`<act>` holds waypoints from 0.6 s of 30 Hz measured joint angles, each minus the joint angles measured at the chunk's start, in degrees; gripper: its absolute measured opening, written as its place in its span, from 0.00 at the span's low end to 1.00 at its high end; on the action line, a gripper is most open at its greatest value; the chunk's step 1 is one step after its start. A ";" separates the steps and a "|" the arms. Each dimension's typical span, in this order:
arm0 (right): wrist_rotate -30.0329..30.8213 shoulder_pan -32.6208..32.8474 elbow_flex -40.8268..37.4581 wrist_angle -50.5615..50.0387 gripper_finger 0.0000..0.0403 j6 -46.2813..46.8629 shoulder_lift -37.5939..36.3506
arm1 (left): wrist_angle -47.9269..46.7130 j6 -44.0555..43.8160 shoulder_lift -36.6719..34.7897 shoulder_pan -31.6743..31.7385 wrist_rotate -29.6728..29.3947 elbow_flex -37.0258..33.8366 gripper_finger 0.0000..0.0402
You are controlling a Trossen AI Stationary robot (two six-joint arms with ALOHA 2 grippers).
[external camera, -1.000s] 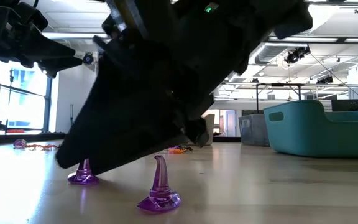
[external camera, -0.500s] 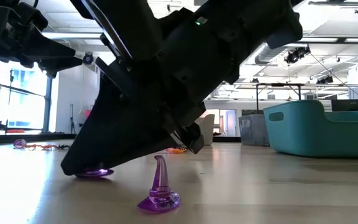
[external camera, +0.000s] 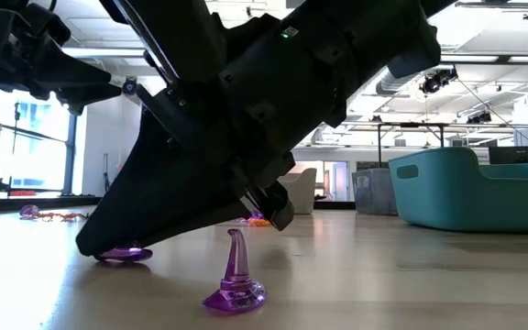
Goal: Sort Halloween decoration
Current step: Put the purple witch hat toy into the white bin
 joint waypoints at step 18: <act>5.27 -9.59 -0.06 -33.15 0.01 -5.49 -16.81 | 0.00 0.02 0.00 -0.02 0.01 -0.01 0.46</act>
